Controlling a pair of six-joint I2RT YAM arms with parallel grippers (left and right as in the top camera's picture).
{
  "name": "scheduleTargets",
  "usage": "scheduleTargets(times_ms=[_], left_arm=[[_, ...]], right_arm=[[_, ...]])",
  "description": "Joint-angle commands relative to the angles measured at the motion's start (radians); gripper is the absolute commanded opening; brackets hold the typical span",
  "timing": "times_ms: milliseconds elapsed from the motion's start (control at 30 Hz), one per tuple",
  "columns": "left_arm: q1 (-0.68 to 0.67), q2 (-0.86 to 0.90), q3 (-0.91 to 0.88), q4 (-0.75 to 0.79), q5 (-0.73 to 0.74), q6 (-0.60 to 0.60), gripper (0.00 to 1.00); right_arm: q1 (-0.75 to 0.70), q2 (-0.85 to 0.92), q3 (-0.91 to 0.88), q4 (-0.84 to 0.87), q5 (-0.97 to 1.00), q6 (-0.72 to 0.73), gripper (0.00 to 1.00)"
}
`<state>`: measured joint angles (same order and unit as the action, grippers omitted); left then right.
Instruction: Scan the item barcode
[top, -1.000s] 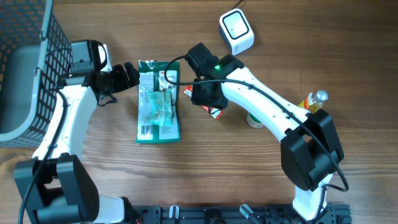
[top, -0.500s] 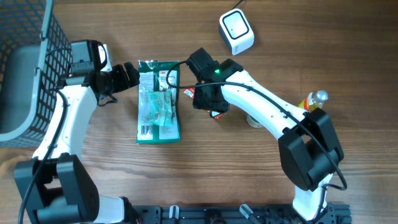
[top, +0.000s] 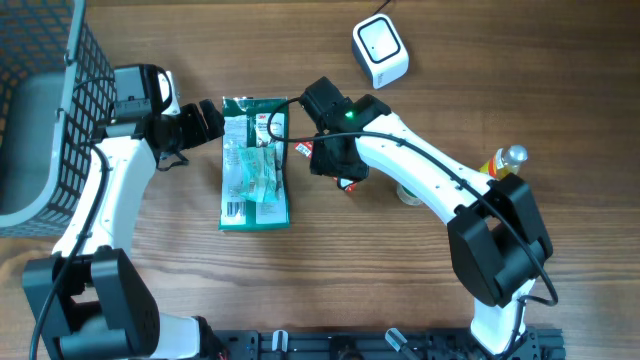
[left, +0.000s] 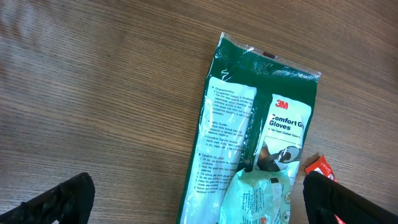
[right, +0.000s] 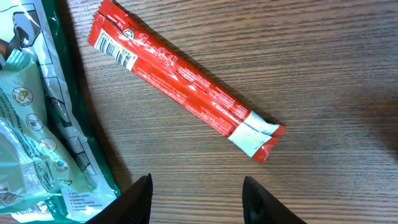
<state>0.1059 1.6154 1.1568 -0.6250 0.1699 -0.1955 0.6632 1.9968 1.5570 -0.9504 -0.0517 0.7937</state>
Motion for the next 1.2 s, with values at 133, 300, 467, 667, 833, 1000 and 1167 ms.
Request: scheduleTargets(times_ms=[133, 300, 467, 667, 833, 1000, 1167], left_arm=[[0.009, -0.011, 0.013, 0.004, -0.006, 0.009, 1.0], [0.009, -0.011, 0.013, 0.004, -0.007, 0.009, 1.0], [0.009, -0.011, 0.013, 0.004, -0.007, 0.009, 1.0], [0.009, -0.011, 0.013, 0.003, -0.006, 0.009, 1.0], [0.009, -0.011, 0.013, 0.003, -0.006, 0.009, 1.0], [0.009, -0.011, 0.013, 0.004, -0.007, 0.009, 1.0], [0.009, -0.011, 0.013, 0.004, -0.007, 0.009, 1.0]], right_arm=[[0.0, 0.009, -0.011, 0.005, 0.01, 0.017, 0.46], [0.0, 0.009, -0.011, 0.005, 0.01, 0.017, 0.46], [0.0, 0.009, -0.011, 0.005, 0.01, 0.013, 0.61], [0.0, 0.009, -0.011, 0.007, 0.01, -0.01, 1.0], [0.0, 0.009, -0.011, 0.007, 0.01, -0.009, 0.85], [0.0, 0.009, -0.011, 0.007, 0.01, -0.008, 0.68], [0.0, 0.009, -0.011, 0.007, 0.01, -0.009, 0.65]])
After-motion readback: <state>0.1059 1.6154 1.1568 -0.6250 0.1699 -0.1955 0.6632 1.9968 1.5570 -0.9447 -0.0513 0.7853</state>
